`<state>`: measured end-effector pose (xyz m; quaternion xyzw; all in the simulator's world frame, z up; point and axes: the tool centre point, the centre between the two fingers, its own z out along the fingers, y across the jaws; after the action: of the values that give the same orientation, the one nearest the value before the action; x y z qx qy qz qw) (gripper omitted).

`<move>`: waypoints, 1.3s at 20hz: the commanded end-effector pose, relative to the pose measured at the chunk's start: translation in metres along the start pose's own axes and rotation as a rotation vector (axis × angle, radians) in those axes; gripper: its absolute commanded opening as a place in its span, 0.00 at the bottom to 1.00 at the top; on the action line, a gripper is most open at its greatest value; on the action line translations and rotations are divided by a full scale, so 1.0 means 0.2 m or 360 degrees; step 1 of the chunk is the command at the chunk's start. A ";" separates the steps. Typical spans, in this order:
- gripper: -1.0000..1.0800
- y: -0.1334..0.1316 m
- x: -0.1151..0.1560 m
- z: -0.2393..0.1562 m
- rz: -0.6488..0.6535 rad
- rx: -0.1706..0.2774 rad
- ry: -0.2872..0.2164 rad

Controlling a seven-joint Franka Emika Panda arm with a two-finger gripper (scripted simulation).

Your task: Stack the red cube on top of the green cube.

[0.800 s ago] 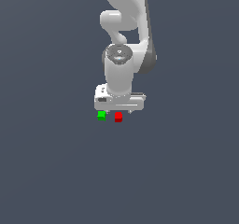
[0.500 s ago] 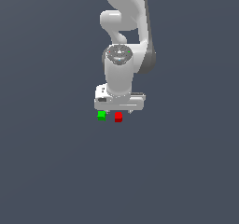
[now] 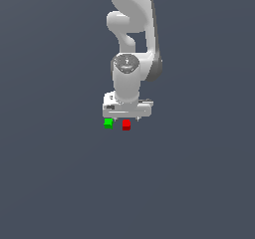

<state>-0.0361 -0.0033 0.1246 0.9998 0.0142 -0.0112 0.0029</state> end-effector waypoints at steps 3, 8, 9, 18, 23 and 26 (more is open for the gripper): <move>0.96 0.00 -0.08 0.11 -0.0035 0.0003 0.0015; 0.96 0.00 -0.14 0.21 -0.0065 0.0006 0.0028; 0.96 0.00 -0.15 0.23 -0.0070 0.0007 0.0030; 0.96 0.01 -0.17 0.28 -0.0084 0.0008 0.0036; 0.96 0.01 -0.17 0.28 -0.0083 0.0008 0.0036; 0.96 0.01 -0.17 0.31 -0.0083 0.0008 0.0036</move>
<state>-0.0717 -0.0061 0.0660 0.9992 0.0402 0.0004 0.0000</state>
